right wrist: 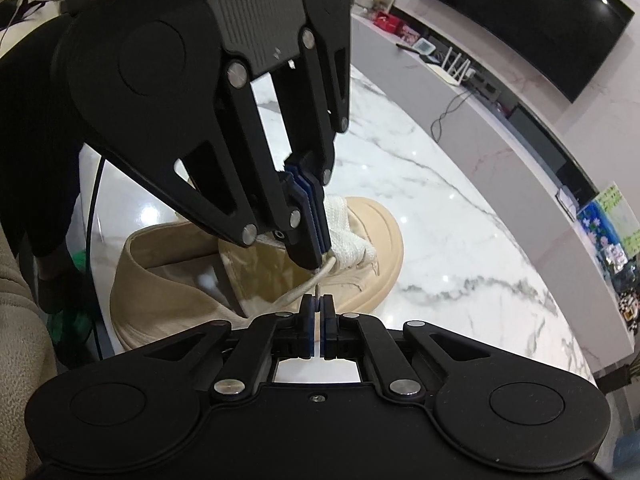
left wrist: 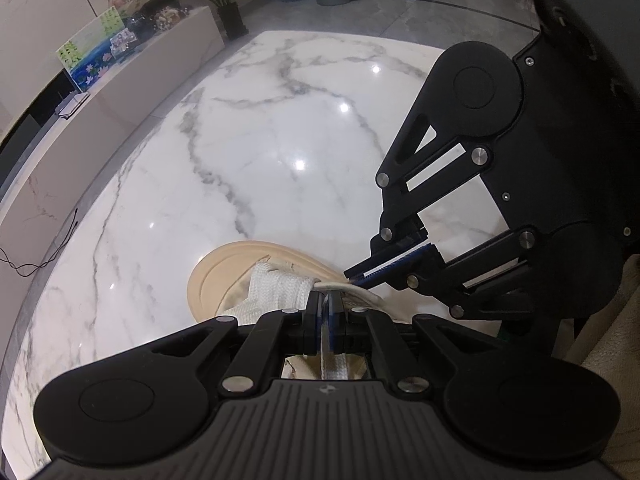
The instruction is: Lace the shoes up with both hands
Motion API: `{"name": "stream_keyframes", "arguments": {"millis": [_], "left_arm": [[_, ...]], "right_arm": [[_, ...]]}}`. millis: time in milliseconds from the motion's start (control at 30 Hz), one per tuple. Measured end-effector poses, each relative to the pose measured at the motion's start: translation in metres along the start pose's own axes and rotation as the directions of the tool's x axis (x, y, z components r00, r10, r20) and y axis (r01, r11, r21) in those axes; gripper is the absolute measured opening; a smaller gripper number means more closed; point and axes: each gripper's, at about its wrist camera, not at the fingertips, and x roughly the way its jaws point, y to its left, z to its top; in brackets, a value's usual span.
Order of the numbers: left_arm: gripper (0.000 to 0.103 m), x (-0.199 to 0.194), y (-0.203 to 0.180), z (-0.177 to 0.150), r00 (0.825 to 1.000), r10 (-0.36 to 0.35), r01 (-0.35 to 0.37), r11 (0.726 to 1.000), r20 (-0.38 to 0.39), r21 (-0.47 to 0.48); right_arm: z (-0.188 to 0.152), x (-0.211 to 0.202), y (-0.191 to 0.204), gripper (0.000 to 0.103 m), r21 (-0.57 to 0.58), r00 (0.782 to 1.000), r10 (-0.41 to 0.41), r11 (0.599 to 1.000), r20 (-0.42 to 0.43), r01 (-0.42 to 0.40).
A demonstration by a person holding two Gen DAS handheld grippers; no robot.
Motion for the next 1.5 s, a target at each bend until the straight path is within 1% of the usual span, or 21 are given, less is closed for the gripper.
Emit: {"name": "stream_keyframes", "arguments": {"millis": [233, 467, 767, 867, 1033, 1067, 1100, 1167, 1500], "left_arm": [[0.003, -0.010, -0.002, -0.002, 1.000, 0.028, -0.027, 0.999, 0.010, -0.040], [0.003, -0.019, -0.007, -0.002, 0.998, 0.050, -0.047, 0.995, 0.031, -0.083], [0.003, -0.037, -0.013, -0.003, 0.994, 0.086, -0.078, 0.989, 0.064, -0.125], [0.003, -0.042, -0.017, -0.006, 0.993, 0.098, -0.088, 0.987, 0.071, -0.137], [0.004, -0.053, -0.020, -0.017, 0.988, 0.127, -0.110, 0.977, 0.084, -0.184], [0.005, -0.054, -0.020, -0.019, 0.988, 0.130, -0.112, 0.975, 0.083, -0.190], [0.011, -0.057, -0.021, -0.023, 0.987, 0.137, -0.118, 0.972, 0.082, -0.202], [0.017, -0.062, -0.023, -0.028, 0.986, 0.147, -0.126, 0.968, 0.084, -0.215], [0.017, -0.071, -0.031, -0.043, 0.984, 0.158, -0.130, 0.950, 0.078, -0.282]], "right_arm": [[-0.004, -0.001, -0.004, 0.000, 0.016, 0.999, -0.024, 1.000, -0.027, 0.024], [-0.016, -0.009, -0.008, 0.000, 0.040, 0.995, -0.071, 0.996, -0.074, 0.074], [-0.034, -0.029, -0.007, 0.000, 0.079, 0.983, -0.131, 0.987, -0.129, 0.142], [-0.041, -0.040, -0.003, 0.000, 0.089, 0.978, -0.151, 0.982, -0.143, 0.164], [-0.050, -0.053, 0.001, 0.001, 0.098, 0.970, -0.180, 0.975, -0.164, 0.198], [-0.051, -0.054, 0.001, 0.001, 0.099, 0.968, -0.186, 0.974, -0.168, 0.204], [-0.053, -0.055, 0.001, 0.001, 0.100, 0.966, -0.191, 0.973, -0.172, 0.210], [-0.054, -0.060, 0.004, 0.001, 0.101, 0.964, -0.200, 0.970, -0.178, 0.220], [-0.066, -0.075, 0.011, 0.001, 0.124, 0.949, -0.235, 0.956, -0.212, 0.264]]}}
